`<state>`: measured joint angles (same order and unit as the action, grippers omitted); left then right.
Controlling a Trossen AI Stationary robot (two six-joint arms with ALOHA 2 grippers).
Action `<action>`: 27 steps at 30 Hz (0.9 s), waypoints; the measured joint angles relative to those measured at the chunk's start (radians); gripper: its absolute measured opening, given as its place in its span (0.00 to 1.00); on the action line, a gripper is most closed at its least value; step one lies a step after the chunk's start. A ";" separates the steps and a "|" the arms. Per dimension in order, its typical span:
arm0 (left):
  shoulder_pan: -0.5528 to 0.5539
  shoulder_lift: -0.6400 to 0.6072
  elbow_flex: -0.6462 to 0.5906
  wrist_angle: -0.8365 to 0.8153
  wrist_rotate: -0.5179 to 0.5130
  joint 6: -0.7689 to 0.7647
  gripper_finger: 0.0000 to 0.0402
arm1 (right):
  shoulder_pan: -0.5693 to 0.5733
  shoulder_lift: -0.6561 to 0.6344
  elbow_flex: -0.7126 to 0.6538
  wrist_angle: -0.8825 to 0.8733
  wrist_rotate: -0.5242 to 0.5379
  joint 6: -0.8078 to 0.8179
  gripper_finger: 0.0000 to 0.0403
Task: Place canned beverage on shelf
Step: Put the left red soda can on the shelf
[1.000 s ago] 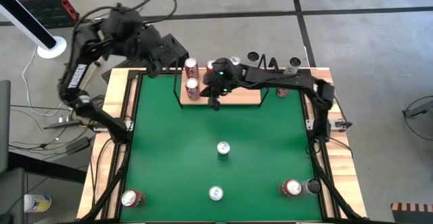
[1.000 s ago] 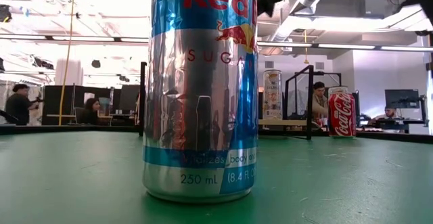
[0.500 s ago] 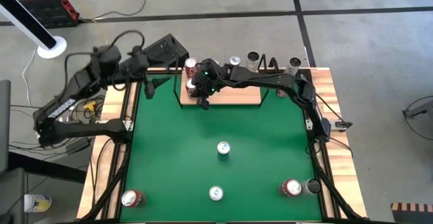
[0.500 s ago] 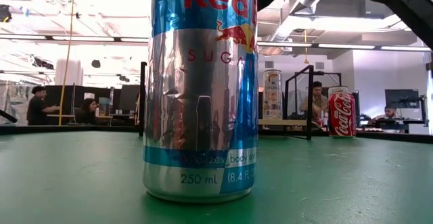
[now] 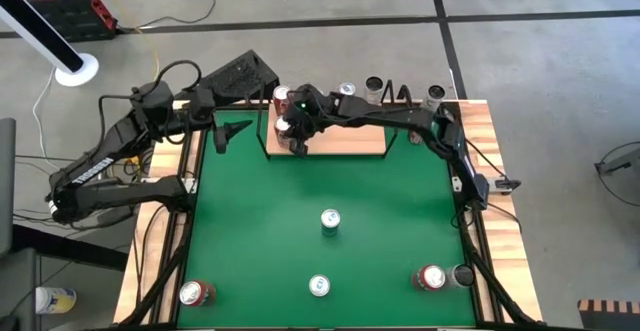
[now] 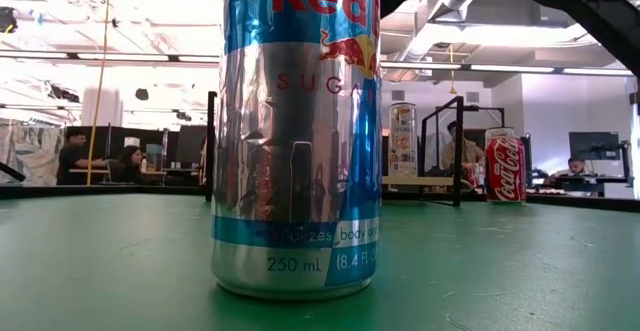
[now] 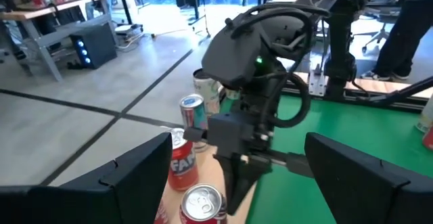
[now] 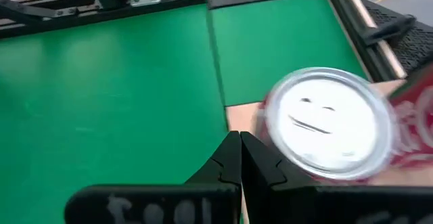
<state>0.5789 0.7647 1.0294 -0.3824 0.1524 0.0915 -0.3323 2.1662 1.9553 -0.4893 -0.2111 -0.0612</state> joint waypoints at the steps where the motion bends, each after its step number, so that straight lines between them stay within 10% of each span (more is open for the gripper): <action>1: 0.000 0.000 0.000 -0.001 0.000 -0.003 0.80 | -0.006 0.000 0.000 0.000 0.000 0.000 0.06; 27: 0.000 0.001 0.000 -0.011 -0.009 -0.028 0.80 | -0.059 -0.001 0.000 0.070 0.012 -0.026 0.06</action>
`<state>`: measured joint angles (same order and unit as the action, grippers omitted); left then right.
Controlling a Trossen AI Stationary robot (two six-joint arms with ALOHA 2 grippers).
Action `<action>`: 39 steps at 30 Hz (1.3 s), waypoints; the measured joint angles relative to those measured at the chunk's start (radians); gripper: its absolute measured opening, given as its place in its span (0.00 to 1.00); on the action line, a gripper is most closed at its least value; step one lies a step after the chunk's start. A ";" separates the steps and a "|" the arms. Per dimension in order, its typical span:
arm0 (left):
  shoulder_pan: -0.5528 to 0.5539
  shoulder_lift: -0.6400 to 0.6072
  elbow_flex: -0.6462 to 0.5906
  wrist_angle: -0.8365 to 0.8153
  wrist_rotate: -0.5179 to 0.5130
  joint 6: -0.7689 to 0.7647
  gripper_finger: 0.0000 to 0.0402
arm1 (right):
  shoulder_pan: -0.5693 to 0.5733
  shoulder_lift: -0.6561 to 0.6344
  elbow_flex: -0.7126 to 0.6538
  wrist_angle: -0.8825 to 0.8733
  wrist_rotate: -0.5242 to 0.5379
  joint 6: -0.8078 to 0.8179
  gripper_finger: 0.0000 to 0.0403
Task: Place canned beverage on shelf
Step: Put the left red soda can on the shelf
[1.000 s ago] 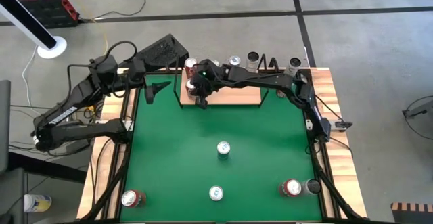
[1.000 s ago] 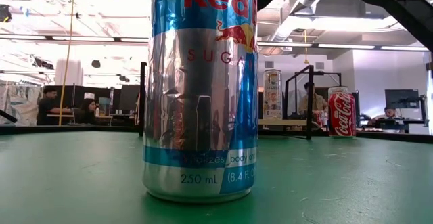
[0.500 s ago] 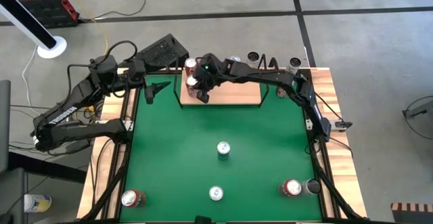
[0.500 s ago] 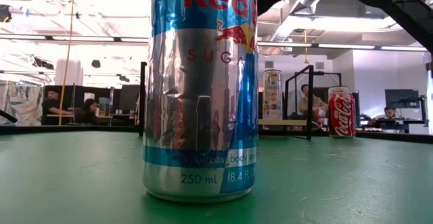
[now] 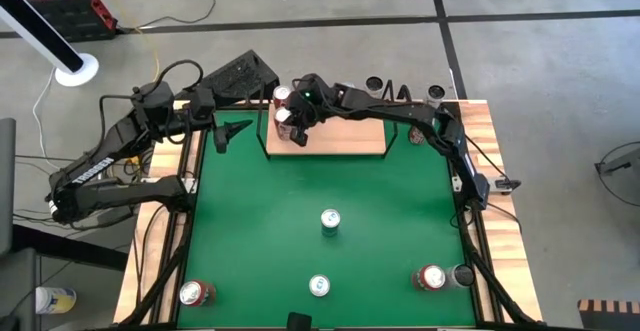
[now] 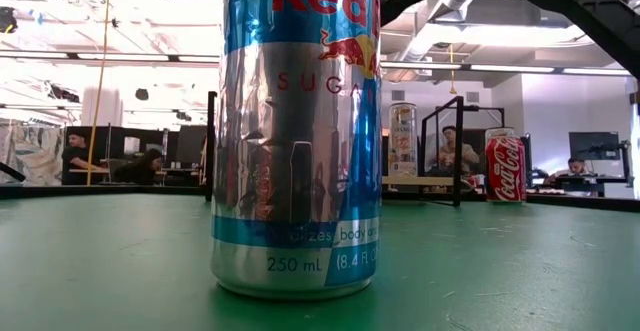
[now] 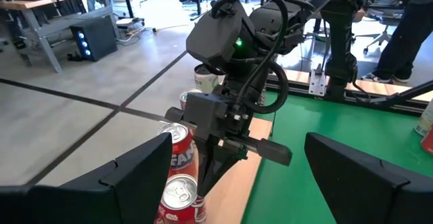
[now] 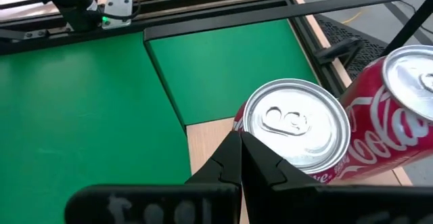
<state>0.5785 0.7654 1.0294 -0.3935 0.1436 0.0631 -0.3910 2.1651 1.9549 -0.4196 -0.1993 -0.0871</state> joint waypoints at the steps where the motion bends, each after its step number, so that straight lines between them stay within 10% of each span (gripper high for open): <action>1: 0.000 0.000 0.000 0.000 0.000 0.000 0.80 | -0.002 0.000 0.000 0.003 0.000 0.000 0.06; 39: 0.000 0.020 0.000 -0.011 -0.032 -0.034 0.80 | -0.004 -0.018 -0.001 -0.047 -0.015 -0.079 0.06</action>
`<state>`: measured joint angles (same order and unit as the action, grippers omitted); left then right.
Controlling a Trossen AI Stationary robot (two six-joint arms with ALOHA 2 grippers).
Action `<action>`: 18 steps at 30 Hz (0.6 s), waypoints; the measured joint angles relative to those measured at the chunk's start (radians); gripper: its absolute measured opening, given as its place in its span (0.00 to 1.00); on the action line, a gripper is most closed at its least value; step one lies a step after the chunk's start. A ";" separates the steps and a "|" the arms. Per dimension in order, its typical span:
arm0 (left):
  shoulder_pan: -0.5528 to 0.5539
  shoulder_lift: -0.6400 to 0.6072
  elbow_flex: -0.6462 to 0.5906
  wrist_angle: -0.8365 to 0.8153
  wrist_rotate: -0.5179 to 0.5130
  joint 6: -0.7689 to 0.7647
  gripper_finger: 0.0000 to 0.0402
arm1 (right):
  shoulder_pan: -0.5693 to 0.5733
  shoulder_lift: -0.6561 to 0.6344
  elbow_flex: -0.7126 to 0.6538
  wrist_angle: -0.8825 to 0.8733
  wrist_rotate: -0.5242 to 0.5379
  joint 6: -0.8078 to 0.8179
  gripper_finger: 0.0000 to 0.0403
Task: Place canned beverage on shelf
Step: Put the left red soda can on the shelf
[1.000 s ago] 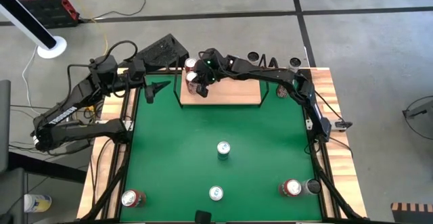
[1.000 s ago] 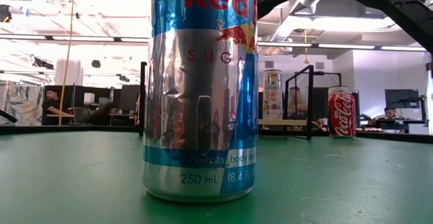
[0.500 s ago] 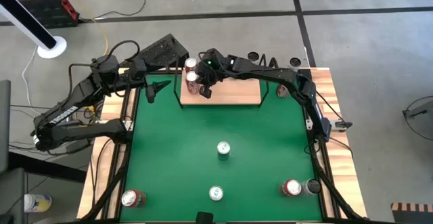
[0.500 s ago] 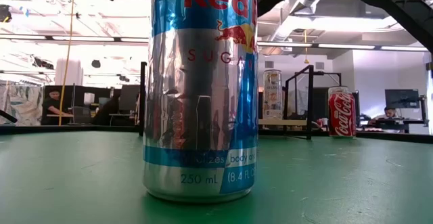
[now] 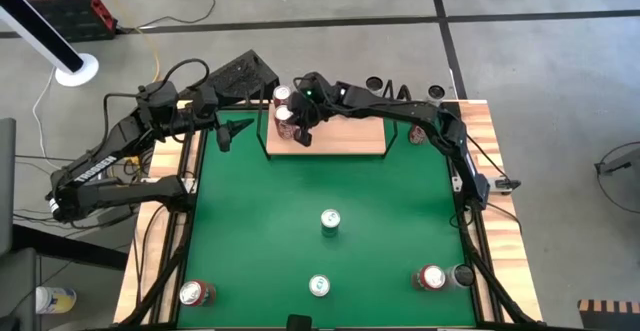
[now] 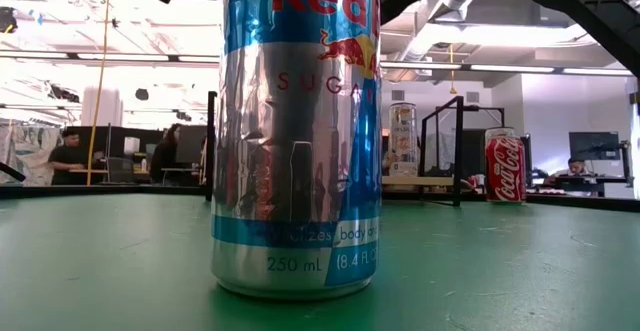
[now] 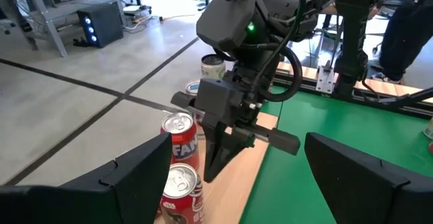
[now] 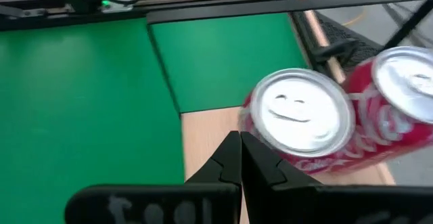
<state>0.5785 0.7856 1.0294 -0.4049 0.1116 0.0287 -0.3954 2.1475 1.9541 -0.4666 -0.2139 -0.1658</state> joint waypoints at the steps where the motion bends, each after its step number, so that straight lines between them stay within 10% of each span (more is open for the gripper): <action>1: 0.000 0.000 0.000 0.000 0.000 0.000 0.80 | 0.000 0.000 0.000 0.000 -0.001 0.000 0.06; 18: 0.000 0.000 0.000 -0.008 0.003 -0.018 0.80 | 0.003 0.064 0.001 0.059 0.017 0.016 0.06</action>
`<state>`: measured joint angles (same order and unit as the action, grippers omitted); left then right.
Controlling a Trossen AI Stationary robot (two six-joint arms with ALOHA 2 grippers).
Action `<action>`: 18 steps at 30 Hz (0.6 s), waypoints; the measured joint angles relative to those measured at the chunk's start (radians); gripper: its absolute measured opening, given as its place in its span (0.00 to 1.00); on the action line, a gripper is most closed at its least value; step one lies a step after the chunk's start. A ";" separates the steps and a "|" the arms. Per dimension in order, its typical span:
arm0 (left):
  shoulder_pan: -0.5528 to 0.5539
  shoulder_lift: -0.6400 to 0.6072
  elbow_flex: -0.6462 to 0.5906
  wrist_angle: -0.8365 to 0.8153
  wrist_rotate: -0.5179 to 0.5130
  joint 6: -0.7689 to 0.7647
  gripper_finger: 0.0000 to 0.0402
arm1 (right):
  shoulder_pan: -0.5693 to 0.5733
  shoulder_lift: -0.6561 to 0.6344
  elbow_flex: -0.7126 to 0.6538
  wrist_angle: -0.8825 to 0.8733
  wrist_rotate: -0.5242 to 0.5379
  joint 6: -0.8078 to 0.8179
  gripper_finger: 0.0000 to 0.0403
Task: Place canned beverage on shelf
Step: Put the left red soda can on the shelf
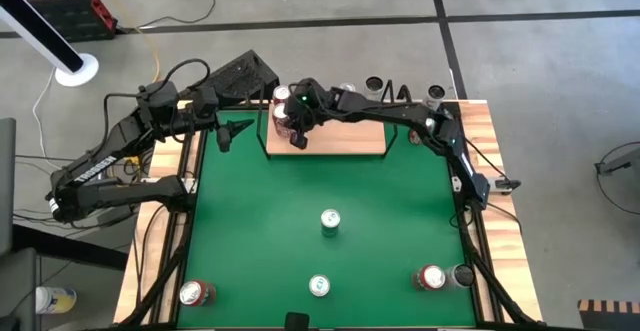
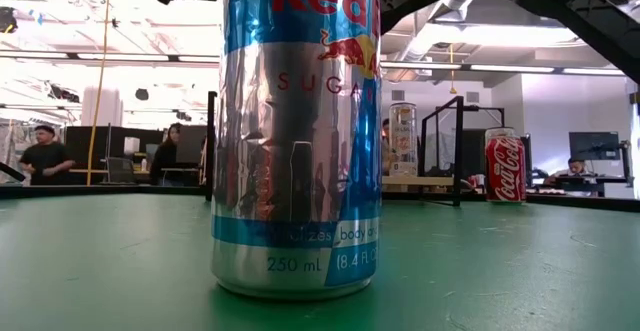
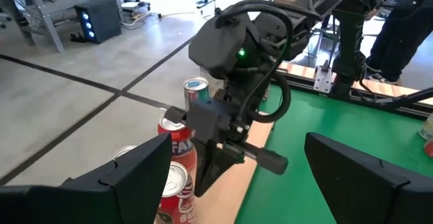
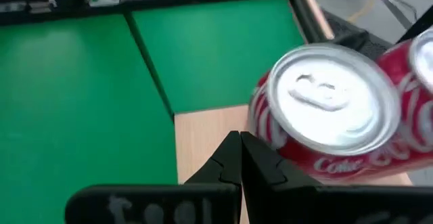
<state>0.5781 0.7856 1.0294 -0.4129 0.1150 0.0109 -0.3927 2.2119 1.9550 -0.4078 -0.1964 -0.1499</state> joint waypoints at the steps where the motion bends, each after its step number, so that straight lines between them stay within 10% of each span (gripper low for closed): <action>1: 0.000 0.000 0.000 -0.001 0.000 0.000 0.80 | 0.000 0.002 0.000 0.001 0.000 0.002 0.06; 18: 0.000 0.000 0.000 0.000 -0.007 0.005 0.80 | -0.007 0.002 0.000 0.024 0.015 0.004 0.06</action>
<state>0.5785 0.7856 1.0294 -0.4133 0.1081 0.0158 -0.4000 2.2143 1.9549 -0.3836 -0.1814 -0.1463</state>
